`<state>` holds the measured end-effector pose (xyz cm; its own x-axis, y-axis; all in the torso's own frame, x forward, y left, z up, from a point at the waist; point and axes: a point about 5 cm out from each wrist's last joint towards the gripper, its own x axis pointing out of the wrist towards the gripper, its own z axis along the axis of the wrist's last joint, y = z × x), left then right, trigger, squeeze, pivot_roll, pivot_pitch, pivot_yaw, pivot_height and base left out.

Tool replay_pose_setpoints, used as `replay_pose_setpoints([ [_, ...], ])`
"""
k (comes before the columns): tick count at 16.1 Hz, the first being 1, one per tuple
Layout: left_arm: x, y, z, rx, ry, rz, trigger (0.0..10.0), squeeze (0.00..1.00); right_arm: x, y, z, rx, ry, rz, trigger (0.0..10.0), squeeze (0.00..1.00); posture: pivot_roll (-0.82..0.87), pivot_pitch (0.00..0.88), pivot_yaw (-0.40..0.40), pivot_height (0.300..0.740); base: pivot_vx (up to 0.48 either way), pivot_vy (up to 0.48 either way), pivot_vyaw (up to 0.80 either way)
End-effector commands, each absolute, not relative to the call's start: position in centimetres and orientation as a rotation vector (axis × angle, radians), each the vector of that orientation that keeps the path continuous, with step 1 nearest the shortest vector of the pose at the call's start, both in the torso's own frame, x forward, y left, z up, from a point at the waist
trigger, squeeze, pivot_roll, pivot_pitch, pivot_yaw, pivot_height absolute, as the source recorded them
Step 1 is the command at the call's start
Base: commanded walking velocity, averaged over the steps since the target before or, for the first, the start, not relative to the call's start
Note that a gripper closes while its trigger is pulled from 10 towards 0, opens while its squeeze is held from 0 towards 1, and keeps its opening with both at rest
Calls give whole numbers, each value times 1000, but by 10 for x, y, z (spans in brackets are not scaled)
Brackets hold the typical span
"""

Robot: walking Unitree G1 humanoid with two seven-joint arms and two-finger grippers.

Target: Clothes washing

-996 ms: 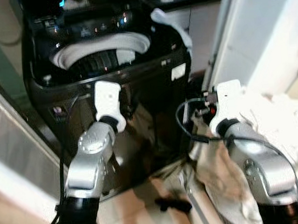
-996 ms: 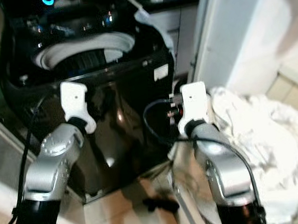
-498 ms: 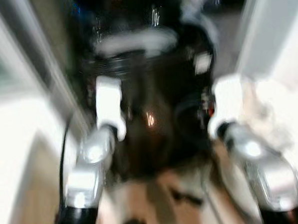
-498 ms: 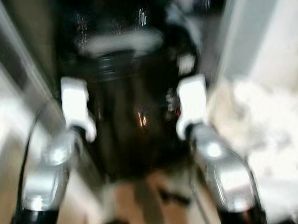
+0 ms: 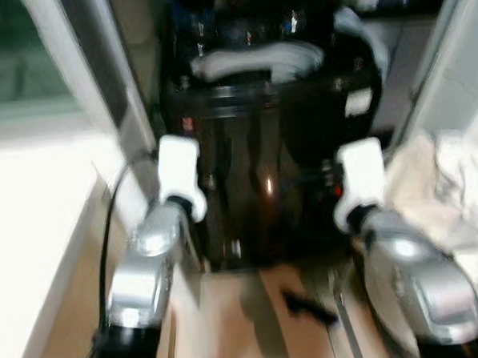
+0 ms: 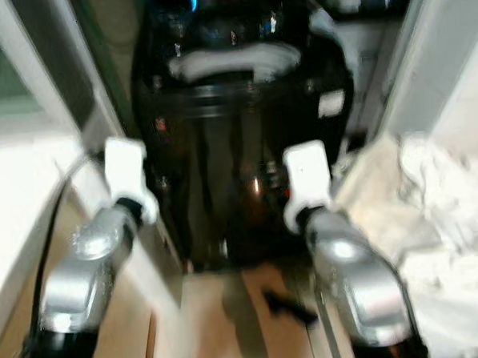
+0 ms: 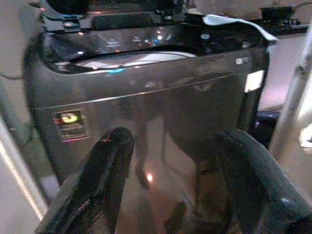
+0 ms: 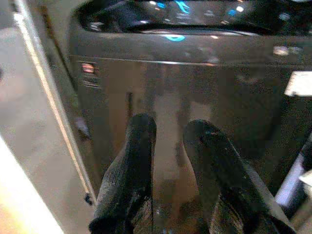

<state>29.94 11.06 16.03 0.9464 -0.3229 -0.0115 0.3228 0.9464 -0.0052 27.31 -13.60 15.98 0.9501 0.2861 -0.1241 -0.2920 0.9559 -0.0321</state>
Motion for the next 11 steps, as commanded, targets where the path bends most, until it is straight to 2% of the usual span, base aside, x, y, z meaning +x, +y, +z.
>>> replay_pose_setpoints([
  [1, 297, 119, 155, -5, 32, -299, 10000, 0, 273, -132, 154, -69, 140, 310, 10000, 0, 7, 0, 42, 740, 0, 0, 0],
  [3, 295, 118, 153, -1, 40, -310, 10000, 0, 274, -131, 150, -105, 160, 327, 10000, 0, 11, 0, 36, 740, 0, 0, 0],
  [5, 294, 120, 153, 2, 41, -309, 10000, 0, 275, -131, 148, -101, 166, 321, 10000, 0, 14, 0, 36, 740, -242, 0, 0],
  [7, 293, 123, 149, 6, 65, -295, 10000, 0, 273, -129, 141, -104, 193, 324, 10000, 0, 16, 0, 36, 740, 0, 0, 0],
  [9, 297, 125, 145, 80, 81, -221, 10000, 0, 272, -133, 131, -100, 232, 275, 10000, 0, 18, 0, 33, 740, 0, 0, 0],
  [11, 299, 122, 149, 60, 62, -237, 10000, 0, 274, -135, 131, -80, 233, 249, 10000, 0, 15, 0, 36, 740, 0, 0, 0],
])
